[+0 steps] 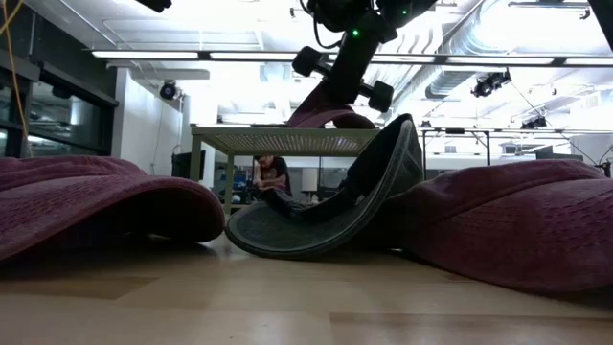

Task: Pick & Place hat
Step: Put the top maroon cap on the right side of the shelf

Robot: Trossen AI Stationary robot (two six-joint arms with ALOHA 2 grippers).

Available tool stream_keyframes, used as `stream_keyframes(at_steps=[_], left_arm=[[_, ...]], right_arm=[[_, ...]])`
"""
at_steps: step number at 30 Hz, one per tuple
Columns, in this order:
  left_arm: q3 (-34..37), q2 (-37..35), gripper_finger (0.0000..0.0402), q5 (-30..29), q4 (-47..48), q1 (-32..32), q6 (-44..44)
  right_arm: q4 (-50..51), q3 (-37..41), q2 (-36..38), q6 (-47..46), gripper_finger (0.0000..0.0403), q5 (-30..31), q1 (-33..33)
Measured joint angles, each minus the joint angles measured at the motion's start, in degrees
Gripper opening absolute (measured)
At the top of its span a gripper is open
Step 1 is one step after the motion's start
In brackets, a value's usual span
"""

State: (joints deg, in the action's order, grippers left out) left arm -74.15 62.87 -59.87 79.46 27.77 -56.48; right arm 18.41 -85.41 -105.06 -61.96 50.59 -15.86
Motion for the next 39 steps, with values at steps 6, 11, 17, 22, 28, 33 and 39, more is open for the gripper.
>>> stream_keyframes(at_steps=[6,11,17,22,28,33,39], left_arm=[[0.00,0.00,0.0140,0.01,0.00,0.00,-0.65],[0.00,0.00,0.0140,-0.51,0.00,0.00,-0.82],[0.00,-0.01,0.0140,-0.68,0.13,-0.01,-0.84],[0.00,-0.02,0.0140,-0.45,0.68,0.00,-0.84],[0.00,-0.02,0.0140,-0.03,0.76,0.00,-0.86],[0.00,-0.02,0.0140,0.91,0.79,-0.02,-1.01],[0.00,-0.01,0.0140,1.25,0.79,-0.01,-1.24]], right_arm=[[-0.07,-0.02,-0.24,0.09,0.0000,-0.91,0.00],[-0.86,-0.07,-1.44,-3.10,0.0000,-1.75,-0.26],[-2.54,-0.07,-3.26,-5.40,0.0000,-1.91,-0.31],[-3.22,-0.07,-3.32,-4.13,0.0000,-1.39,-0.37],[-3.50,-0.07,-3.34,-0.55,0.0004,-1.49,-0.37],[-2.77,-0.04,-2.46,4.95,0.0036,-1.70,-0.25],[-1.52,-0.02,0.84,9.88,0.0092,-2.28,-0.22]])
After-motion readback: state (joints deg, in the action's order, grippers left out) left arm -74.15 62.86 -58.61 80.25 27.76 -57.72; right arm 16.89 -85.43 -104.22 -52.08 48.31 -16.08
